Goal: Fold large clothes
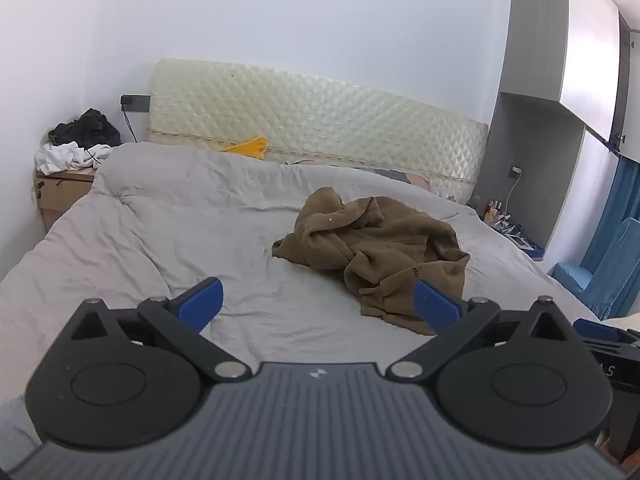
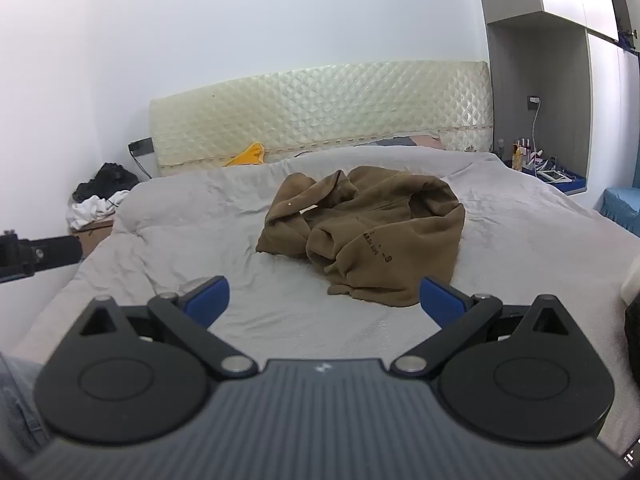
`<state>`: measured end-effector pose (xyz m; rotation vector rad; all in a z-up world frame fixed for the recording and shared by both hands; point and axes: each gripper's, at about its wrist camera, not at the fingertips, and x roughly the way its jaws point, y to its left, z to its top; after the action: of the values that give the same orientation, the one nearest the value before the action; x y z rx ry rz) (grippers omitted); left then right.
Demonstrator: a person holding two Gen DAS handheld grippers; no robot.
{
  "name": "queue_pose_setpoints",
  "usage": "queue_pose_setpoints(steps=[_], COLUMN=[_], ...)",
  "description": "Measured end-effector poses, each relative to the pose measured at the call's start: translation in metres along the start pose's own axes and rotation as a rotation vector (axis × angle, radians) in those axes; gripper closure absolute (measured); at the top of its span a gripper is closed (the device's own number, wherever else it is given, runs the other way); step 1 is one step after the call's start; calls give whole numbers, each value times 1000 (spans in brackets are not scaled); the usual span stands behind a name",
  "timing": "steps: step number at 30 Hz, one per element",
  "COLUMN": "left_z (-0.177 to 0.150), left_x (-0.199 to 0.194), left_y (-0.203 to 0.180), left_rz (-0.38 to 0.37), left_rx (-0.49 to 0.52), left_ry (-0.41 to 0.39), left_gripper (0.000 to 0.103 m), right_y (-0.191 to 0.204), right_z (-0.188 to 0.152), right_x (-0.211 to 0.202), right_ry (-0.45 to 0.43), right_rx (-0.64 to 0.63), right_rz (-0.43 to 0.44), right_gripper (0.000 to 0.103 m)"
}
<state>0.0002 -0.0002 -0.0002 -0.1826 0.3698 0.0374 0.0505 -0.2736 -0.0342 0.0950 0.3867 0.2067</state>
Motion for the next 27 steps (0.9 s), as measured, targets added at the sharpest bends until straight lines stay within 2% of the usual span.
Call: queue_pose_setpoints(steps=[9,20,27], left_z=[-1,-1,0], left_x=[-1,6,10], left_y=[0,0,0], left_rz=[-10,12,0], left_rx=[0,18,25], left_ry=[-16,1,14], left_gripper=[0,0,0], right_y=[0,0,-3], right_z=[-1,3,2], right_x=[0,6,12], right_ry=[3,23,32], right_rx=[-1,-3,2], right_rz=[5,3,-13], right_gripper=[0,0,0])
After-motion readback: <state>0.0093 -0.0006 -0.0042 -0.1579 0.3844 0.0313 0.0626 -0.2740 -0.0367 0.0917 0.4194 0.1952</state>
